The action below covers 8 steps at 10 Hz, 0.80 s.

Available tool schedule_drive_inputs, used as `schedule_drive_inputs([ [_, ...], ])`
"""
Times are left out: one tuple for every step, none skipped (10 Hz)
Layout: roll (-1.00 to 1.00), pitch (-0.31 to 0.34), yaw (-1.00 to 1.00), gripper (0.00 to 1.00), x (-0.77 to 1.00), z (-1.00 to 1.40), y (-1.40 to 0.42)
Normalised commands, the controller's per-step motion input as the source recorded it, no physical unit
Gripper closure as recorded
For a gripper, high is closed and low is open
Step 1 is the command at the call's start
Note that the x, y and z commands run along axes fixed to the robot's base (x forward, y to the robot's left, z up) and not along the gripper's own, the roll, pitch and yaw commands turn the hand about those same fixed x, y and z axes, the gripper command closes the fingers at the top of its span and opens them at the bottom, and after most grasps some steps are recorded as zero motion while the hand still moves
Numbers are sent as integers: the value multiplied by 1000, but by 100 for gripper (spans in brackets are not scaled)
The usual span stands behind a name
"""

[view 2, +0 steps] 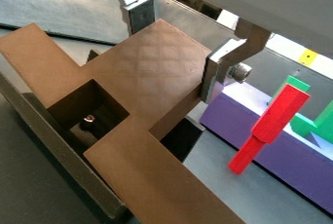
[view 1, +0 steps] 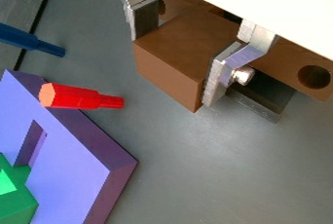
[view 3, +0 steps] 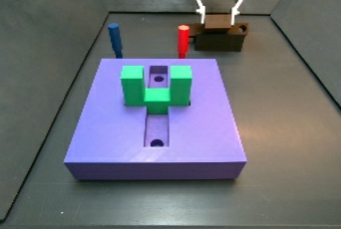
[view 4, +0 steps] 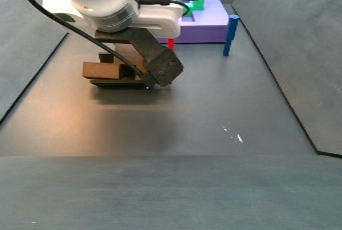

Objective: Pick up the brown object. Move up. Place the brown object on the fixture. Regrasp the brown object. Move to above the board. Insert the brown object.
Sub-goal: Place the brown object on the fixture, then regrasp the brown object.

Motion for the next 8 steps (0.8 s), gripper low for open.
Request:
schedule_drive_inputs([
  [0,0,0,0,0,0,0],
  [994,-20,-171,0,0,351,-209],
  [954,-23,-140,0,0,251,-77],
  [926,-46,-100,0,0,229,-31],
  [903,-109,-3,0,-43,197,-26],
  [897,-86,0,0,0,163,-49],
  [891,-71,0,0,0,171,-29],
  [903,-51,11,0,0,174,-29],
])
